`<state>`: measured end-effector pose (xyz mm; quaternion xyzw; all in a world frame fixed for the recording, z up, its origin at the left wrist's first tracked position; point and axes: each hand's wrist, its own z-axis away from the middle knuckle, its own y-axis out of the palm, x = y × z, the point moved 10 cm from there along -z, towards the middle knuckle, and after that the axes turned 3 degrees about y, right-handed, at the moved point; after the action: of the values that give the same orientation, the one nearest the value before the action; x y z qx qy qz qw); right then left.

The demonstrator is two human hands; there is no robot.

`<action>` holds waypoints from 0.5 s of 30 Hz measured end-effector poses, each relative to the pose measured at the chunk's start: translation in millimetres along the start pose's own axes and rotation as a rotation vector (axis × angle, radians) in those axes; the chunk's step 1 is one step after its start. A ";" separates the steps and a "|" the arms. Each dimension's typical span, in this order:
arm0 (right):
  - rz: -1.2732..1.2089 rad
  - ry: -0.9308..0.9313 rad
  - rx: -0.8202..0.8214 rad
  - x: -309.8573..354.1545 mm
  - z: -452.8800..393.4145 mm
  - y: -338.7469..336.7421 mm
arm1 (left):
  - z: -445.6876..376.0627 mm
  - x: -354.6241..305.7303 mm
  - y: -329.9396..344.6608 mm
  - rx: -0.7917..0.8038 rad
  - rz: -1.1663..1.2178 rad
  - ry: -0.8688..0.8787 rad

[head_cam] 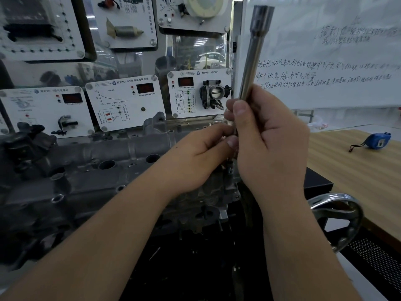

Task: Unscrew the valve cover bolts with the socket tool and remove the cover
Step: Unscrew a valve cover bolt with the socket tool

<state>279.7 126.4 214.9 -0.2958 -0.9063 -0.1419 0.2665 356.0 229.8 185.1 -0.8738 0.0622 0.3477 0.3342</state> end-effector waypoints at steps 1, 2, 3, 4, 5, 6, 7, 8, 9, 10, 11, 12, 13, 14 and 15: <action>-0.008 -0.012 0.010 2.0 0.5 1.4 | 0.1 0.1 -0.5 0.001 0.002 -0.001; -0.019 -0.024 0.015 4.1 1.1 2.7 | -0.2 0.6 -0.4 0.005 0.003 -0.003; -0.036 -0.032 0.018 5.6 1.4 3.6 | -0.3 1.3 -0.3 0.011 0.003 -0.008; -0.053 -0.036 0.018 6.0 1.3 4.2 | -0.5 2.1 0.4 0.015 0.005 -0.013; -0.062 -0.043 0.018 6.3 1.3 4.4 | -0.7 2.8 0.9 0.018 0.011 -0.017; -0.059 -0.055 0.013 7.5 1.2 4.1 | -1.1 2.9 1.6 0.020 0.012 -0.017; -0.041 -0.069 0.003 9.1 1.2 3.4 | -1.5 2.2 1.9 0.019 0.004 -0.014; -0.015 -0.082 -0.011 10.5 1.3 2.2 | -1.7 1.7 2.2 0.019 -0.010 -0.009; 0.006 -0.090 -0.022 11.7 1.9 1.0 | -1.7 1.3 2.4 0.022 -0.019 -0.005; 0.009 -0.091 -0.026 12.0 2.4 0.3 | -1.6 0.9 2.7 0.028 -0.022 -0.003; -0.011 -0.083 -0.021 11.2 2.8 0.3 | -1.1 0.3 3.4 0.038 -0.027 -0.002; -0.035 -0.066 -0.011 9.3 2.7 0.9 | -0.5 0.0 3.9 0.048 -0.039 0.000; -0.050 -0.046 -0.001 6.9 2.3 1.5 | 0.1 -0.5 3.6 0.051 -0.057 0.003; -0.059 -0.026 0.008 4.3 1.6 2.5 | 0.6 -1.1 3.0 0.046 -0.074 0.007; -0.068 -0.012 0.016 2.0 1.0 3.5 | 0.7 -1.9 1.9 0.036 -0.085 0.007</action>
<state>280.1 130.5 215.6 -0.2635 -0.9186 -0.1420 0.2582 353.5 228.6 185.0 -0.8708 0.0326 0.3290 0.3639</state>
